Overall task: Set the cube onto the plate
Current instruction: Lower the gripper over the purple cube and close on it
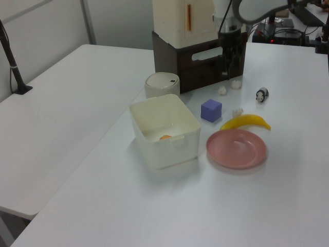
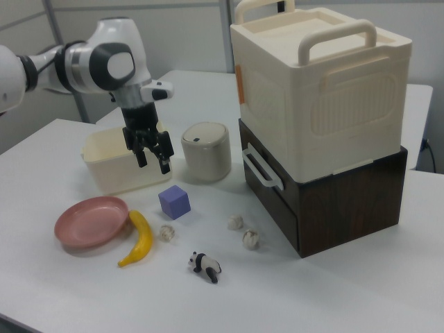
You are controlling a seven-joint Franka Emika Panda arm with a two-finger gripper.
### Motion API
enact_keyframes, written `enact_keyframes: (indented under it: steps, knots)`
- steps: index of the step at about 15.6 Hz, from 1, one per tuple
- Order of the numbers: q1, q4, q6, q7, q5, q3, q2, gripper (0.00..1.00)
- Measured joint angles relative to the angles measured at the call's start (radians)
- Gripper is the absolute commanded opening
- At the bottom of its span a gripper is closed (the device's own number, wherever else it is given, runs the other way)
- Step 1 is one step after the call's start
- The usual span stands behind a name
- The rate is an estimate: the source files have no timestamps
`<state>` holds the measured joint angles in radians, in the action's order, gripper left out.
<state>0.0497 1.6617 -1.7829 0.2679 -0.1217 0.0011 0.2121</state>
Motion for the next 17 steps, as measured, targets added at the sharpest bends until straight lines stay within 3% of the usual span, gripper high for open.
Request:
enact_keyframes:
  steps: [3,8,17]
  knots:
    - [0.017,0.045,-0.107,0.007,-0.007,0.0,0.023,1.0]
    - [0.028,0.07,-0.312,0.193,-0.02,0.0,0.086,1.0]
    - [0.033,0.071,-0.347,0.346,-0.043,0.0,0.145,1.0]
